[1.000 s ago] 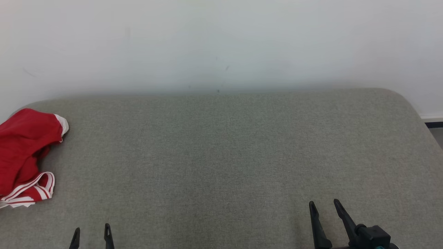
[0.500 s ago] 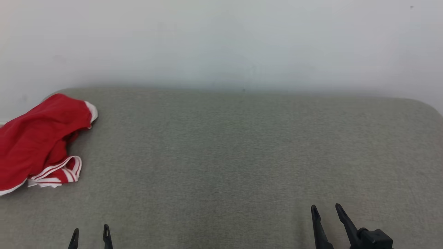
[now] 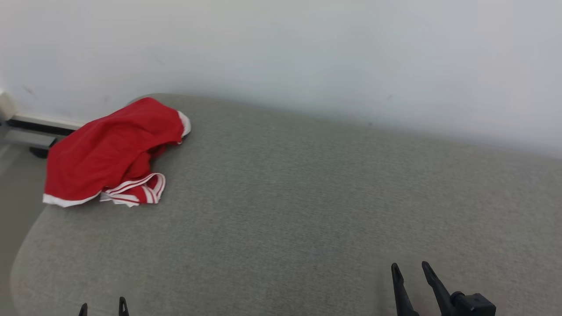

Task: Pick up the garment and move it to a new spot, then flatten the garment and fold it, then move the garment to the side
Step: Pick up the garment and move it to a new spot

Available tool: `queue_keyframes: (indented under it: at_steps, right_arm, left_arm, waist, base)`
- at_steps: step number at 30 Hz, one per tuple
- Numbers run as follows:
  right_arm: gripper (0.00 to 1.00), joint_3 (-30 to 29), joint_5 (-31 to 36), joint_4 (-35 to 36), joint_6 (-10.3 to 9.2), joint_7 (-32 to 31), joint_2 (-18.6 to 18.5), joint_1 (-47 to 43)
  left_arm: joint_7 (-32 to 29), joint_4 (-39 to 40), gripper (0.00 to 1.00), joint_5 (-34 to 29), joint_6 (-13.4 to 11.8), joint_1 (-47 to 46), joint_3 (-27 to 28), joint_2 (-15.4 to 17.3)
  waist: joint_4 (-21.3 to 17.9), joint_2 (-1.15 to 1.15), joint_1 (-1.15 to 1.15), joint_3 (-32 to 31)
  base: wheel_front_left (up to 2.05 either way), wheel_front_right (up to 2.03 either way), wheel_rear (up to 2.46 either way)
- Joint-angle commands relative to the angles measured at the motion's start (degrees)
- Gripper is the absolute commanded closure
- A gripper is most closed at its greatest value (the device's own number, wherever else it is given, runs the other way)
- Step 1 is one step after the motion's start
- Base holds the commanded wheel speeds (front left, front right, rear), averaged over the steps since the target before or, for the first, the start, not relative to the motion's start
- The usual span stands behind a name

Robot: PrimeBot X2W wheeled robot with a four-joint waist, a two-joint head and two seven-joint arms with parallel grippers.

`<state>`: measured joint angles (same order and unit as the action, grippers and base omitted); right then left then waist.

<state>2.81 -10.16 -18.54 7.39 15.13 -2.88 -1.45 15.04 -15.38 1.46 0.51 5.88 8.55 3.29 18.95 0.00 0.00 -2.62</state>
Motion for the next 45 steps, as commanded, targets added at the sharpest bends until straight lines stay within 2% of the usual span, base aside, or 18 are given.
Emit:
queue_keyframes:
  at_steps: [1,8,30,38,45]
  right_arm:
    - [0.00,0.2,-0.5,-0.1,0.19,0.0,0.0,-0.5]
    - [0.00,1.0,-0.9,-0.3,0.19,0.0,0.0,-0.7]
    - [0.00,3.2,0.2,-1.6,0.19,0.0,0.0,2.7]
    - [0.00,2.2,-0.4,-1.0,0.19,0.0,0.0,0.8]
    - [0.00,2.8,0.1,-0.2,0.19,0.0,0.0,2.1]
  left_arm:
    - [0.2,-0.1,0.00,-0.6,0.0,0.3,0.2,0.2]
    - [0.2,-1.6,0.00,-0.6,-0.6,0.2,1.2,0.6]
    - [0.2,-1.1,0.00,1.2,-2.0,0.7,3.7,-0.2]
    - [0.2,-2.2,0.00,1.5,-1.0,-1.4,4.2,-0.2]
    - [0.2,-2.4,0.00,2.6,0.4,-6.2,6.6,1.1]
  waist:
    - [3.2,0.00,0.00,-0.7]
    - [7.6,0.00,0.00,-1.4]
    - [9.3,0.00,0.00,0.6]
    - [8.5,0.00,0.00,-0.2]
    - [2.3,0.00,0.00,2.0]
  base:
    - [0.00,0.00,0.00]
    - [0.00,0.00,0.00]
    - [0.00,0.00,0.00]
    - [0.00,0.00,0.00]
    - [0.00,0.00,0.00]
